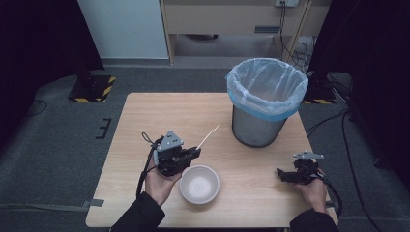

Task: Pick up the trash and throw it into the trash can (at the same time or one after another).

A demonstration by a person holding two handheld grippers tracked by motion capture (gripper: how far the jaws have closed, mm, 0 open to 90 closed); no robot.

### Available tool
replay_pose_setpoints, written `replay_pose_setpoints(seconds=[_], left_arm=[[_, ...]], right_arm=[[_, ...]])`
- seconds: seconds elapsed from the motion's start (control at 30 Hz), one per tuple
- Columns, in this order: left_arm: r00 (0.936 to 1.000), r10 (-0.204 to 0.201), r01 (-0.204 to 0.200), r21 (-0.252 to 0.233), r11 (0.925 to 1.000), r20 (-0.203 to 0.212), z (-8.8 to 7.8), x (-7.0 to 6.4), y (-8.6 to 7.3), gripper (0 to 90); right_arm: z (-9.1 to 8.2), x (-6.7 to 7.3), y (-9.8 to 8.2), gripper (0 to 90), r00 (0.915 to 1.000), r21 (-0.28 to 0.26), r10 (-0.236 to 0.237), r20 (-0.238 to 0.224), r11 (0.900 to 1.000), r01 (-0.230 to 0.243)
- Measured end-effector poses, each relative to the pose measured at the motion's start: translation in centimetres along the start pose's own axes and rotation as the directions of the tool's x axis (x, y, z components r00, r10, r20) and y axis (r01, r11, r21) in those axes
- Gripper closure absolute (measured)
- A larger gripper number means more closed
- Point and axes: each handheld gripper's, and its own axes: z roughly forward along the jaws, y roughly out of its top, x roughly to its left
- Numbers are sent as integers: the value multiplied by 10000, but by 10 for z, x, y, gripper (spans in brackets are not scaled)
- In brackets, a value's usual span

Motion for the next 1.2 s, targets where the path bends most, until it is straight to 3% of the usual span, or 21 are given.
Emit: replay_pose_setpoints(seconds=[0.6,1.03,1.2], left_arm=[[9965,822,-809,-790,9936,133,-6,-15,50,845],[9949,983,-945,-1247,9877,247,-3,-19,79,845],[9923,1217,-1174,-1469,9822,208,-3,-23,94,845]], right_arm=[[0,0,0,3,10000,-1,-3,-4,10000,3],[0,0,0,3,10000,-9,19,-6,10000,-19],[0,0,0,2,10000,-15,18,-4,10000,-18]])
